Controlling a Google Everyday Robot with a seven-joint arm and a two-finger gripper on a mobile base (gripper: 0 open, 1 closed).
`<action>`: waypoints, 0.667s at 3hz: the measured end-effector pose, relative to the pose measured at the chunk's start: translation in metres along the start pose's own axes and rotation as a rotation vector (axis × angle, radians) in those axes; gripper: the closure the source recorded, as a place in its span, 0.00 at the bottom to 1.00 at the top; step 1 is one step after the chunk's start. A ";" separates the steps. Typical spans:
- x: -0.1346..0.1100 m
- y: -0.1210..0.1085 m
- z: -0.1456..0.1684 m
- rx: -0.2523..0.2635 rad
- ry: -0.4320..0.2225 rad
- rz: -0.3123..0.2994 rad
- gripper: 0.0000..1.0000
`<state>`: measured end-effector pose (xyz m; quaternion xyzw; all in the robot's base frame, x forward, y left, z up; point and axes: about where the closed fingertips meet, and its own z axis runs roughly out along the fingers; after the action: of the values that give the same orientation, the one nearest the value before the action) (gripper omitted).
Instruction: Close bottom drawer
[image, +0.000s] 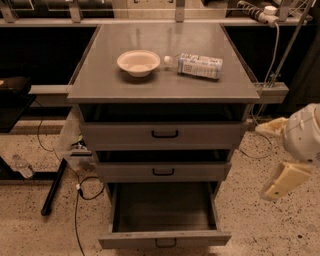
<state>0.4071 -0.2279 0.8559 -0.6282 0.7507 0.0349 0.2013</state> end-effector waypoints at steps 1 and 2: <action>0.028 0.011 0.051 0.017 -0.056 0.008 0.42; 0.057 0.025 0.107 0.014 -0.089 0.064 0.65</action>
Offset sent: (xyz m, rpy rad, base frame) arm -0.0071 -0.0245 -0.2075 0.1628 0.0143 -0.1075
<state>0.4032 -0.2428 0.7331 -0.6001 0.7611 0.0642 0.2377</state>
